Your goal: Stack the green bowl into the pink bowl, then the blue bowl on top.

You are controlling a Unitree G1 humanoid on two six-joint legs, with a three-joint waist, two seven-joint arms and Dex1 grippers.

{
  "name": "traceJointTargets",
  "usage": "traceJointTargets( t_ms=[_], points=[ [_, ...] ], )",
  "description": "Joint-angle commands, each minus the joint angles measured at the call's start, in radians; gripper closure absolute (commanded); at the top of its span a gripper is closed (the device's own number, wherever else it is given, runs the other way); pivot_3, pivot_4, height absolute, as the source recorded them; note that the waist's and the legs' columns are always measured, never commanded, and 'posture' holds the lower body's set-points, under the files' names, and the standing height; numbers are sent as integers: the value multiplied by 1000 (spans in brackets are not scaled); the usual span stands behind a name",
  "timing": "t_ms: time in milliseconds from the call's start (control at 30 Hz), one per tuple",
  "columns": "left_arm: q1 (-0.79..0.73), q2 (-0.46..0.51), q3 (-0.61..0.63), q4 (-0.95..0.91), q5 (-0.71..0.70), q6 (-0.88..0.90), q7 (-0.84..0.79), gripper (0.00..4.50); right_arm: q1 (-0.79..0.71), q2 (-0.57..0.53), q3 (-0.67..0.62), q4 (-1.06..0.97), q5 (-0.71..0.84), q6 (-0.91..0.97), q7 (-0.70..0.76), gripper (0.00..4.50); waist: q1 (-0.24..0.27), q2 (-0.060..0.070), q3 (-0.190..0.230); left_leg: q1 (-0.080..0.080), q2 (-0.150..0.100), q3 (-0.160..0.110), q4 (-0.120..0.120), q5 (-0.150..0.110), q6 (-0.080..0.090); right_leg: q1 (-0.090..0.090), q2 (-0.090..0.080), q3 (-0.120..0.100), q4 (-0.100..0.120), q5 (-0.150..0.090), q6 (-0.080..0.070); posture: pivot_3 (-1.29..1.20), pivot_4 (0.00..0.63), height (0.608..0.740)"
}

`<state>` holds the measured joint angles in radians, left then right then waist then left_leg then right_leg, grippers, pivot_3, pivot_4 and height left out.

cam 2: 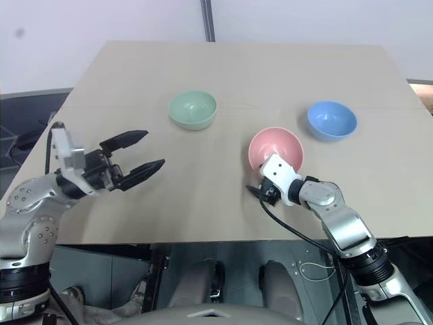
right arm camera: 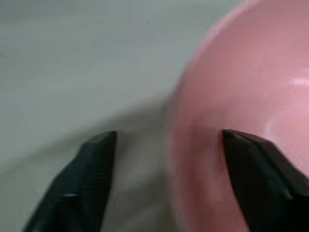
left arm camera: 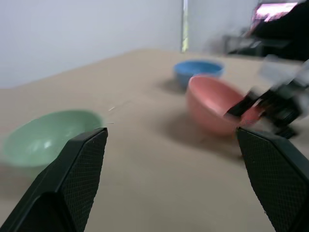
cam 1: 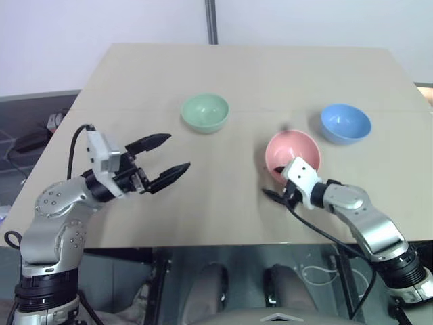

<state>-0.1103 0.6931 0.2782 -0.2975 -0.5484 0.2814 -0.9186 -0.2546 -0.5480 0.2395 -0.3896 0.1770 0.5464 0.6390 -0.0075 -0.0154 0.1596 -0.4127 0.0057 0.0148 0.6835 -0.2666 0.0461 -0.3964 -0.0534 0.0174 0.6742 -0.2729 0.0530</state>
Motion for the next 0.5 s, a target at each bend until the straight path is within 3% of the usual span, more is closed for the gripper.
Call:
traceJointTargets(
  t_ms=[33, 133, 267, 500],
  points=[
    [-80, 48, -76, -32, 215, 27, 169, 0, 1, -7, -134, -159, 109, -1, 26, 906, 4, 0, 0, 0, 0, -1, 0, 0, 0, 0, 0, -1, 0, 0, 0, 0, 150, 740],
    [-200, 75, -168, 17, 322, 34, 192, 0, 9, 7, -218, -227, 173, 21, 3, 906, 10, -1, 0, -1, 0, -3, 0, 0, 0, 0, 2, -3, 0, 0, 0, 0, 150, 740],
    [-453, 109, -409, 217, 603, -33, 184, 0, 35, 3, -277, -268, 194, 25, -29, 906, 20, -1, 0, -1, -1, -2, 0, 0, 0, 0, 3, -2, 0, 0, 0, 0, 150, 740],
    [-681, 12, -685, 587, 913, -238, 234, 0, 78, 15, -312, -317, 192, 32, -100, 906, 18, 0, 1, -2, -2, 1, 0, 0, 0, -1, 5, 0, -1, 0, 0, 0, 150, 740]
  ],
)
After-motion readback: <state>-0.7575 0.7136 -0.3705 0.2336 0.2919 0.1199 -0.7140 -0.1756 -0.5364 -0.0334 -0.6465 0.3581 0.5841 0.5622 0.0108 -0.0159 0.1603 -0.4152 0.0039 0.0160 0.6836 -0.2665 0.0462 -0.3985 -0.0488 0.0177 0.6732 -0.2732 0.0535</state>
